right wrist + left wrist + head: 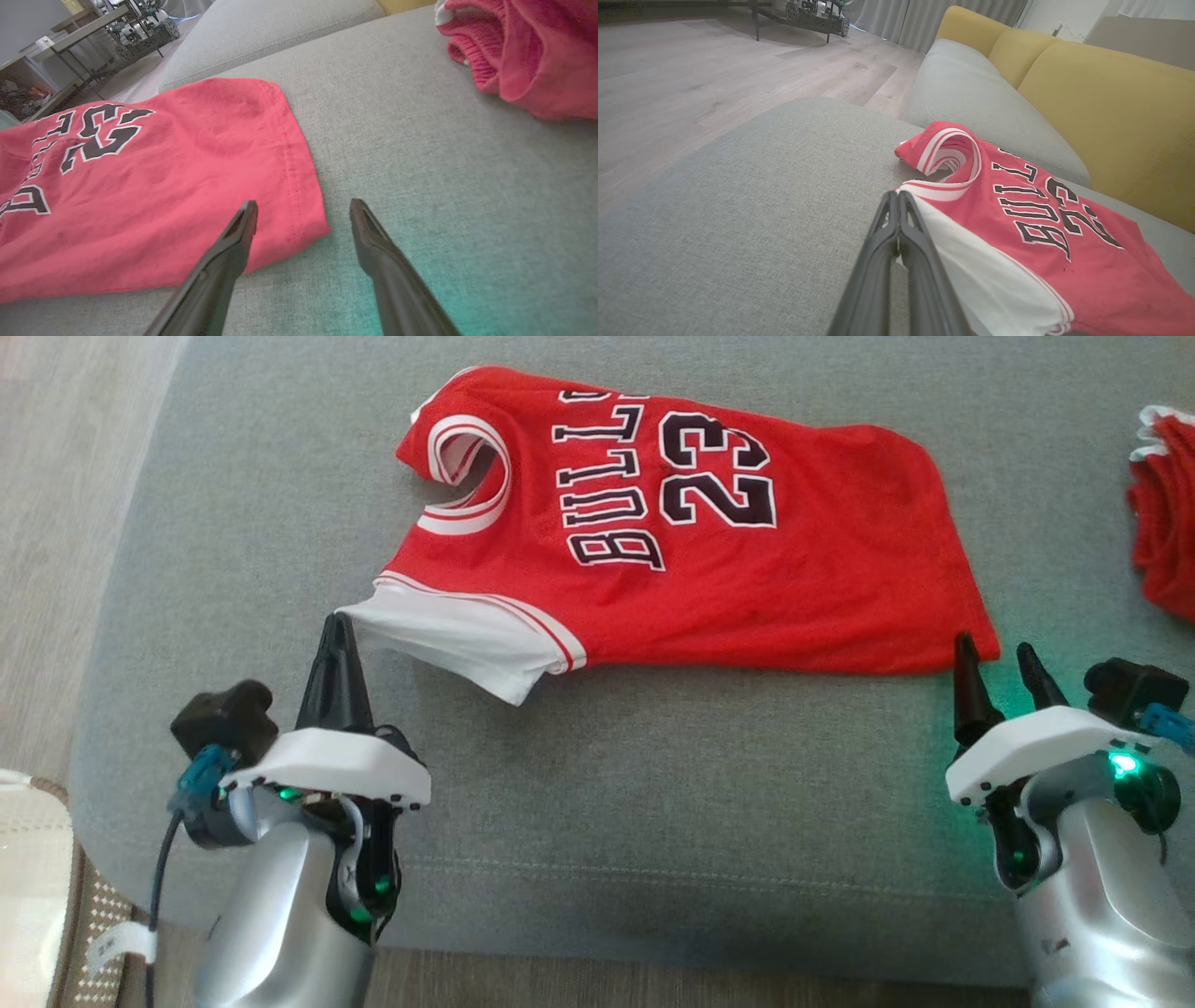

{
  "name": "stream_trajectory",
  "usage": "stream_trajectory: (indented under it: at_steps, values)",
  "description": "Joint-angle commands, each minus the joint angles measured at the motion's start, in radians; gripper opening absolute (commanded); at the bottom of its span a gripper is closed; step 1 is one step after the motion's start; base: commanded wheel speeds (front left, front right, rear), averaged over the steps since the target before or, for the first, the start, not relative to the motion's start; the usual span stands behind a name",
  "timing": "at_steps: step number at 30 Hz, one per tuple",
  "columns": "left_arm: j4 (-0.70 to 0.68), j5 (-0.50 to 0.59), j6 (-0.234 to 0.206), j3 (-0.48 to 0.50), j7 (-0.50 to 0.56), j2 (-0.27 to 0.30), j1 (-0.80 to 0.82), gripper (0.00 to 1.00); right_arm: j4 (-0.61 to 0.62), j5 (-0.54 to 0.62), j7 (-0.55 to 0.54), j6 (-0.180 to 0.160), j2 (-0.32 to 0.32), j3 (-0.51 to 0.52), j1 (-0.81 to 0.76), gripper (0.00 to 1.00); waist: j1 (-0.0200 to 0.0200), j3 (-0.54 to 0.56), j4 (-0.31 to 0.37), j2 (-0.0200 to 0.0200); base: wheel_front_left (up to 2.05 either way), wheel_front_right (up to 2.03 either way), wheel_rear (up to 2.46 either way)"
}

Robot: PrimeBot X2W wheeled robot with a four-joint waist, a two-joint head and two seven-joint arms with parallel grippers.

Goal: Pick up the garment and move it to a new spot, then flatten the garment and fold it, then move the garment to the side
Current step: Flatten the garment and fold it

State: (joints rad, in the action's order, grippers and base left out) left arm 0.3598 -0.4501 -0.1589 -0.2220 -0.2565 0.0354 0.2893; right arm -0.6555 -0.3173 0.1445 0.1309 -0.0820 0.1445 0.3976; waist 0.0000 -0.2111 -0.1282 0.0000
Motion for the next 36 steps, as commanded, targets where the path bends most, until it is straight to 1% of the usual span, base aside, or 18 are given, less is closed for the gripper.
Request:
stream_trajectory:
  at_steps: [1,7,15,23,24,25,28,32,36]
  values:
    - [-0.039,0.008,-0.006,0.031,-0.005,0.015,0.018,0.00,0.016,-0.003,-0.004,0.000,0.005,-0.015,0.033,1.00,0.0000,-0.002,-0.003,0.0000,0.00,0.00,0.00]
    - [-0.055,0.012,-0.011,0.023,-0.005,0.015,0.010,0.00,-0.036,0.000,-0.010,0.000,0.012,-0.005,0.041,1.00,0.0000,-0.007,-0.001,0.0000,0.00,0.00,0.00]
    - [-0.056,0.015,-0.011,0.010,-0.005,0.015,0.011,0.00,-0.073,-0.006,-0.011,0.000,0.016,-0.020,0.056,1.00,0.0000,-0.008,0.005,0.0000,0.00,0.00,0.00]
    - [-0.062,0.014,-0.014,-0.011,-0.005,0.015,0.029,0.00,-0.120,-0.006,-0.019,0.000,0.000,-0.045,0.094,1.00,0.0000,-0.033,-0.006,0.0000,0.00,0.00,0.00]
    - [-0.060,0.015,-0.014,-0.013,-0.005,0.015,0.032,0.00,-0.128,-0.012,-0.022,0.000,-0.003,-0.057,0.101,0.18,0.0000,-0.035,-0.008,0.0000,0.00,0.00,0.00]
    - [-0.059,0.015,-0.014,-0.013,-0.005,0.015,0.033,0.00,-0.129,-0.015,-0.018,0.000,-0.004,-0.064,0.103,0.00,0.0000,-0.034,-0.009,0.0000,0.00,0.00,0.00]
    - [-0.066,0.013,-0.011,-0.007,-0.005,0.015,0.036,0.00,-0.118,-0.028,-0.003,0.000,-0.010,-0.087,0.107,0.00,0.0000,-0.028,-0.005,0.0000,0.00,0.00,0.00]
    - [-0.091,0.008,0.004,-0.003,-0.005,0.015,0.037,0.00,-0.085,-0.035,0.015,0.000,-0.030,-0.118,0.112,0.00,0.0000,-0.020,0.003,0.0000,0.00,0.00,0.00]
    - [-0.146,0.016,0.027,0.004,-0.005,0.015,0.046,0.00,-0.013,-0.042,0.026,0.000,-0.076,-0.162,0.126,0.00,0.0000,0.008,0.013,0.0000,0.00,0.00,0.00]
